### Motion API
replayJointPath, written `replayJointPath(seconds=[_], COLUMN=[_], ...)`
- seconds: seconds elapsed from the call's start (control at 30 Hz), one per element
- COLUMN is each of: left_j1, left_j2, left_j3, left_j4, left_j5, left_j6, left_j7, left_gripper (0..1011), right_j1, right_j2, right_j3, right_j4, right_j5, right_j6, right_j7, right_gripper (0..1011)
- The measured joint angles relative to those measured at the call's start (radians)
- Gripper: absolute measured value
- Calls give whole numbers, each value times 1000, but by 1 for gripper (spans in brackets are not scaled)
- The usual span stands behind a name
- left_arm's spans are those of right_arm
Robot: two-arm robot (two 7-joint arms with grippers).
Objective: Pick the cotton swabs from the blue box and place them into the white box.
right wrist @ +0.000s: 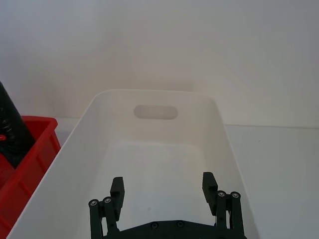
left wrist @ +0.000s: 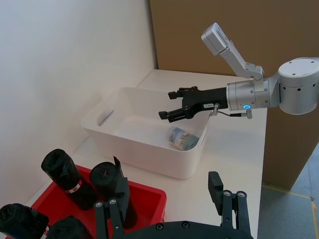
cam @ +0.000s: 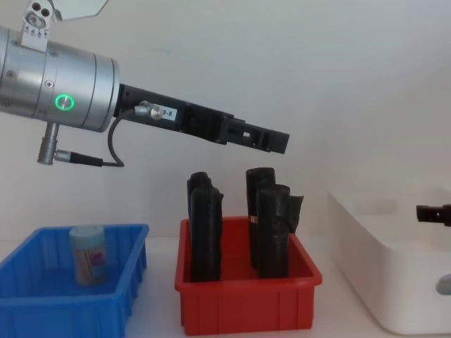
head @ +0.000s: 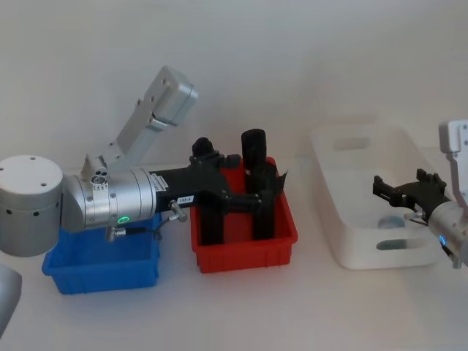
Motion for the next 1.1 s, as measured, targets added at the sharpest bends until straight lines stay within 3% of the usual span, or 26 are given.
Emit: replayJointPath(seconds=[0.1,0.4,0.73,1.1], left_j1=[0,0,0,0], left_j2=[0,0,0,0], left_j3=[0,0,0,0], left_j4=[0,0,0,0], left_j5=[0,0,0,0], left_j6=[0,0,0,0], left_j7=[0,0,0,0], left_gripper=[1003,1003,1003,1003], right_j1=[1,-5,-41,-63], right_j2=[0,1,11,17], right_j3=[1,3,11,16], right_j4=[1,-13,-74,-112], right_j5=[-4,-13,-24,-29], right_j6=[-9,-45,-125,-159], right_j7=[-2,-14,-44,-61], right_gripper=[1002,1002,1002,1002])
